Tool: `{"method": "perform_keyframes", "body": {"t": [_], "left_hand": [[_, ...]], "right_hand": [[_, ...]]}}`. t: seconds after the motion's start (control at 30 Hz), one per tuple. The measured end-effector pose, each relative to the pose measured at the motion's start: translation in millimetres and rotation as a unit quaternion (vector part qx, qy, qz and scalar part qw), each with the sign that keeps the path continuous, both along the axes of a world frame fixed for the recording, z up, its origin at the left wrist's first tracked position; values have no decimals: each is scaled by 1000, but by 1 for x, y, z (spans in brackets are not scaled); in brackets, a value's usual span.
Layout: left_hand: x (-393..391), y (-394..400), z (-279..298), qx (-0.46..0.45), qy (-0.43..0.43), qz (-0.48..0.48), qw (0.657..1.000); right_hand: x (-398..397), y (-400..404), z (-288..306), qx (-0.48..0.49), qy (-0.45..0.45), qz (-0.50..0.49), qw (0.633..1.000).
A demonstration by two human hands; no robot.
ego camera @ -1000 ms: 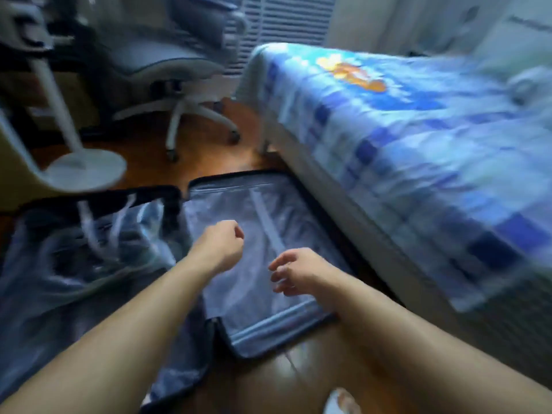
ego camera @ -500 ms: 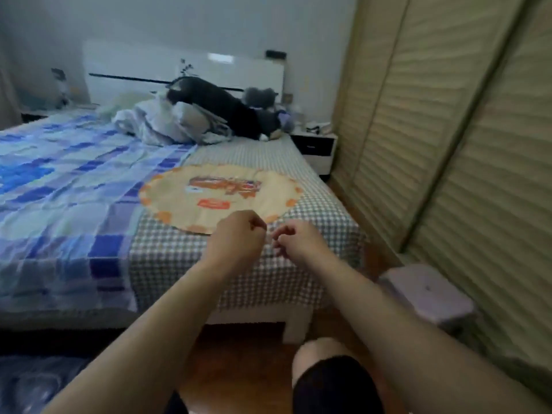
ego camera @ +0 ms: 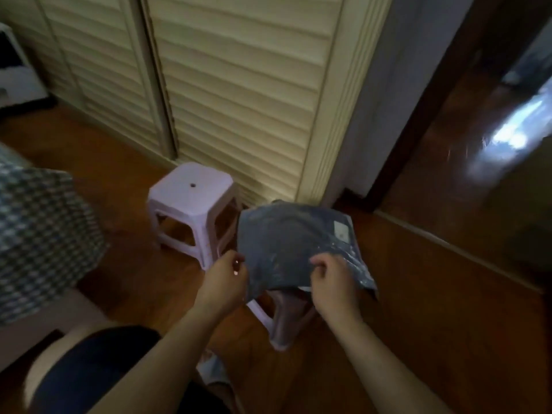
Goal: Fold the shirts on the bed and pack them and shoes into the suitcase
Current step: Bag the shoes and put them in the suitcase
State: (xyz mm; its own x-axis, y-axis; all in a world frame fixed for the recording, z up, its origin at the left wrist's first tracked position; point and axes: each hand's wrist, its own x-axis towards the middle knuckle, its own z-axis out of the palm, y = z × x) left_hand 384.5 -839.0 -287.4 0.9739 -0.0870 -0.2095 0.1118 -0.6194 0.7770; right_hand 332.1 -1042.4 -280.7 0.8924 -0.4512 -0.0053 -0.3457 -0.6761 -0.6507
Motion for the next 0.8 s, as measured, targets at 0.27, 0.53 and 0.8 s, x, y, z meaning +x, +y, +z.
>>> {"method": "perform_keyframes", "body": {"t": [0.27,0.53,0.8], "left_hand": [[-4,-3,-32,-214,248,157,932],[-4,-11,-40,-368,315,180,857],[47,64,71,-537,146,194,808]], "right_hand": [[-19,-49,-49,109,25,-243,964],[-13,-72,-56,567,-37,-382,729],[31,-16,20,451,-183,-217,846]]}}
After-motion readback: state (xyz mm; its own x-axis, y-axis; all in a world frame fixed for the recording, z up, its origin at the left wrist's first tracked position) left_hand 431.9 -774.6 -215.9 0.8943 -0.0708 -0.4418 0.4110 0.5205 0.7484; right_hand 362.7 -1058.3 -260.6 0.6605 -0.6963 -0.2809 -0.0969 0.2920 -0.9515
